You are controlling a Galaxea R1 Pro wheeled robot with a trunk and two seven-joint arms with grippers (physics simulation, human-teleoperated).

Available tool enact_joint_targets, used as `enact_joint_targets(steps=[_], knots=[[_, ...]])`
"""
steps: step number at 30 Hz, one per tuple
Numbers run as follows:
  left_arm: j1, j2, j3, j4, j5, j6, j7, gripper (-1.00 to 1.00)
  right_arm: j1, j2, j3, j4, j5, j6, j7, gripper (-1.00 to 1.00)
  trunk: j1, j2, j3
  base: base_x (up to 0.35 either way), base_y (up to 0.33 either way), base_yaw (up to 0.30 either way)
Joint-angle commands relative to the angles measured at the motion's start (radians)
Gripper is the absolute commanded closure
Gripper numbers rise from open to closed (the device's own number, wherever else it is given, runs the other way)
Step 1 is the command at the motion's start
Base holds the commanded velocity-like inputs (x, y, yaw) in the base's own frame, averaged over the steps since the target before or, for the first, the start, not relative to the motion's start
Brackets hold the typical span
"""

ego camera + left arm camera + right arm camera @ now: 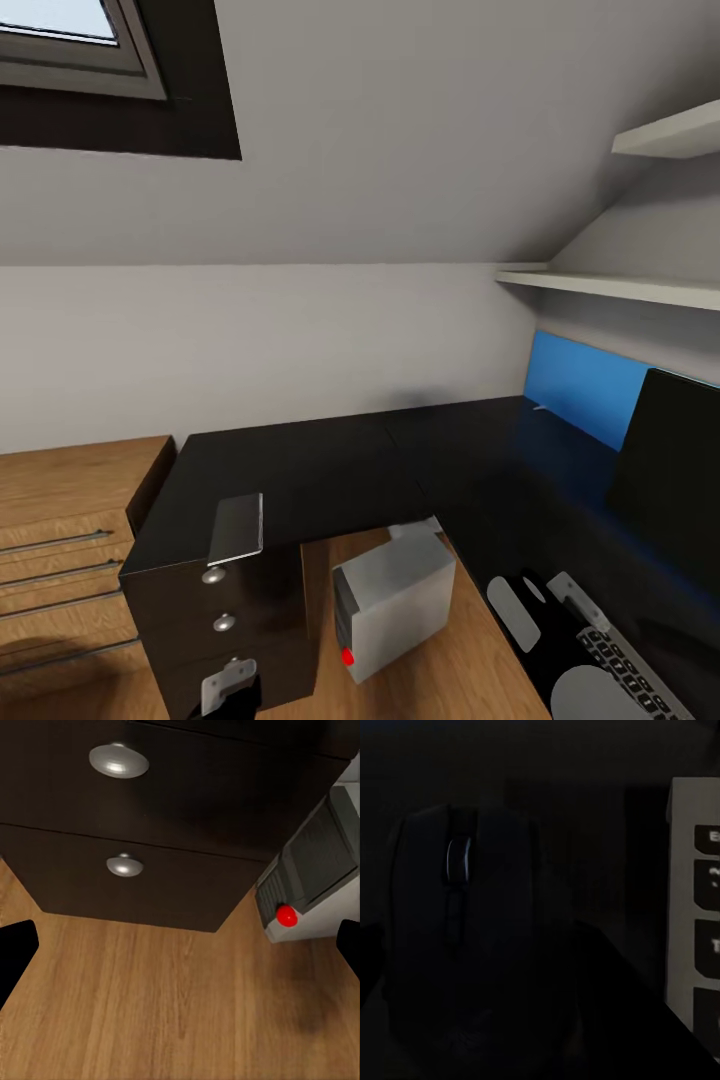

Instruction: In the bedroom, organize the workspace by keeping the computer under the desk, ensuring the monitor is on the desk, placing the keyboard on the desk next to the monitor, placing the mouse on the desk next to the keyboard, moving the folder from the swivel chair onto the desk next to the mouse, stacking the notebook on top of the folder with the pen on top of the notebook, and positioning the swivel chair next to the desk.

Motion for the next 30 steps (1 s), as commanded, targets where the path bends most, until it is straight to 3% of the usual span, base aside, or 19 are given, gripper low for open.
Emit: enact_joint_targets(steps=[1,26,27,30], knots=[[0.000,0.002,-0.009,0.000,0.002,-0.003,0.008,-1.00,-0.001,-0.002,0.008,0.000,-0.013,-0.012,-0.004,1.00,0.000,-0.001,-0.001,0.000,0.000,0.000],[-0.001,0.019,-0.008,0.004,0.005,-0.002,0.011,-1.00,-0.001,-0.006,0.008,-0.002,-0.011,-0.012,-0.004,1.00,0.000,-0.001,-0.001,0.010,0.011,0.000],[-0.001,0.019,-0.008,0.004,0.004,-0.002,0.010,-1.00,-0.001,-0.006,0.008,-0.002,-0.010,-0.012,-0.004,-1.00,0.000,-0.001,-0.001,0.000,0.000,0.000],[-0.001,0.019,-0.009,0.004,0.004,-0.002,0.011,-1.00,-0.001,-0.007,0.008,-0.003,-0.010,-0.012,-0.006,-1.00,0.000,-0.001,-0.001,0.000,0.000,0.000]])
